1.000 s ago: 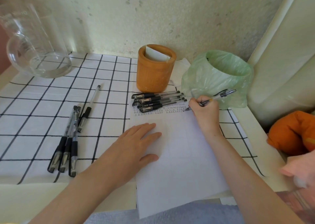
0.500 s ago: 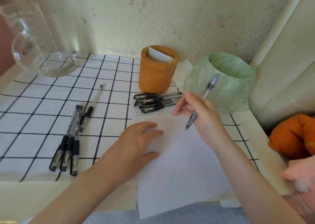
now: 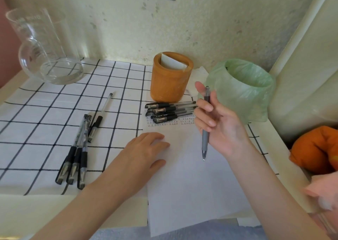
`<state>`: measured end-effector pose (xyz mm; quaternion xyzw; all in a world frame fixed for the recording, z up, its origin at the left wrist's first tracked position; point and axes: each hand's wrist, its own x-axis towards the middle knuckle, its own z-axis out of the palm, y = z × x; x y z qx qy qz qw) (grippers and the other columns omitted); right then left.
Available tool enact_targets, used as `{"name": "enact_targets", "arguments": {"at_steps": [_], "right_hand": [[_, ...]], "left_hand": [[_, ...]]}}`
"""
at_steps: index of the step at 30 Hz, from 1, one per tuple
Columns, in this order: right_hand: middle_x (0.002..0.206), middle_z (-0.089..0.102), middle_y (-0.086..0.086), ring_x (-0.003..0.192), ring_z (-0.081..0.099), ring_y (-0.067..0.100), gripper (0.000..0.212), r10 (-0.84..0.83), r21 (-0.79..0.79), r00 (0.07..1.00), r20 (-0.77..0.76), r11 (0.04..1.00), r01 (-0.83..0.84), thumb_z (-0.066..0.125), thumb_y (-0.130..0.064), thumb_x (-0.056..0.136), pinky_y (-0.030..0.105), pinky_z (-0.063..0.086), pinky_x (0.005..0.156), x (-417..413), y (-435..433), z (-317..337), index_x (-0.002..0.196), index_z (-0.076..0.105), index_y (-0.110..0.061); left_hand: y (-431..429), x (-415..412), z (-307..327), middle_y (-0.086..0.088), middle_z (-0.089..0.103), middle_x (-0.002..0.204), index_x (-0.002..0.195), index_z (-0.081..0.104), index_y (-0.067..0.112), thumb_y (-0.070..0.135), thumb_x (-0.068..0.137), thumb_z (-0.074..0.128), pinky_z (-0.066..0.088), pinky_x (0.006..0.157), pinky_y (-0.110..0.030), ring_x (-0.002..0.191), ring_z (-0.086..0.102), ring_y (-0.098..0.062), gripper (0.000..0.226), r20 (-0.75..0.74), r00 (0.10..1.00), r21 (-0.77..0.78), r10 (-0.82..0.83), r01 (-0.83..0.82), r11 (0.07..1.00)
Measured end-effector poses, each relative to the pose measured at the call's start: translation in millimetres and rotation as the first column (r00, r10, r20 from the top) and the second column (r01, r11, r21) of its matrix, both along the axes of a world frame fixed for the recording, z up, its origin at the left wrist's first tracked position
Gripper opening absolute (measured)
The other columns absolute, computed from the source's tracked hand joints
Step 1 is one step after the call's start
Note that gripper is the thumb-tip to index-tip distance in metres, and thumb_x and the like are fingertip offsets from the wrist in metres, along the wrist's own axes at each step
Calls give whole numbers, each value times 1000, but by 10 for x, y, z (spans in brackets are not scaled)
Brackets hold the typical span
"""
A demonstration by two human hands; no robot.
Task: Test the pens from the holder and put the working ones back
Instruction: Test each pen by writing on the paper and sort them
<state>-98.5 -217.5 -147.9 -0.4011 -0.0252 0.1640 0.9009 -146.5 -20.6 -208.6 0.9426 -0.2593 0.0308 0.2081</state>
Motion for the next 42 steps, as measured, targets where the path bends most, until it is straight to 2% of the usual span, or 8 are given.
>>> {"name": "enact_targets", "arguments": {"at_steps": [4,10,17,21,23,26,34,42], "right_hand": [[50,29,-6,39,23,9,53,18,62,993,-115,998,-11,37,-59,92,22,16,38,22,-19,-6,63,49,-16],[44,24,-6,35,20,10,43,-57,72,982,-178,995,70,38,-38,89,23,17,33,59,-29,-62,51,36,-19],[51,35,-6,39,29,7,49,-53,4,991,-121,999,54,47,-60,83,19,20,37,51,9,-20,62,49,-16],[65,55,3,55,52,13,31,-134,-158,990,-46,979,125,47,-33,91,23,48,50,58,70,-12,75,58,-8],[66,57,2,60,52,16,40,-183,-385,983,25,905,179,41,-37,96,27,49,56,61,89,-22,79,60,-6],[55,45,-3,46,37,10,51,-263,-621,956,129,731,284,38,-48,97,21,35,42,54,99,-53,82,64,-6],[87,64,23,74,68,28,40,-278,-288,912,-301,938,191,50,-29,97,33,59,55,343,266,17,105,53,11],[80,70,26,68,72,28,18,-95,-412,950,-297,910,-37,45,4,95,31,60,61,356,152,116,104,55,15]], "left_hand": [[3,8,10,-3,62,118,111,65,19,31,76,58,51,84,-36,106,62,-23,37,4,1000,9,10,-10,1000],[9,0,10,-4,61,119,113,64,18,27,77,65,50,86,-37,108,61,-24,37,-21,1000,10,-4,4,1000],[9,0,13,-3,62,117,111,65,19,31,76,60,52,83,-36,105,62,-23,38,-32,999,11,3,-2,1000],[4,-5,13,-4,61,119,113,64,18,30,77,60,50,86,-37,108,60,-23,38,-28,1000,8,6,-6,1000],[-4,-7,27,-3,60,120,114,64,18,32,77,56,48,88,-35,109,60,-23,39,-36,999,10,14,-13,1000],[-6,-12,38,-4,59,122,116,63,18,30,79,60,46,91,-34,112,58,-23,39,-35,999,18,13,-12,1000],[-12,-30,83,0,45,138,130,52,21,34,86,61,34,103,-29,127,44,-19,47,-50,999,31,-5,6,1000],[-24,-38,107,9,24,149,141,33,30,41,93,46,18,110,-20,137,22,-8,51,-86,996,26,-33,35,999]]}}
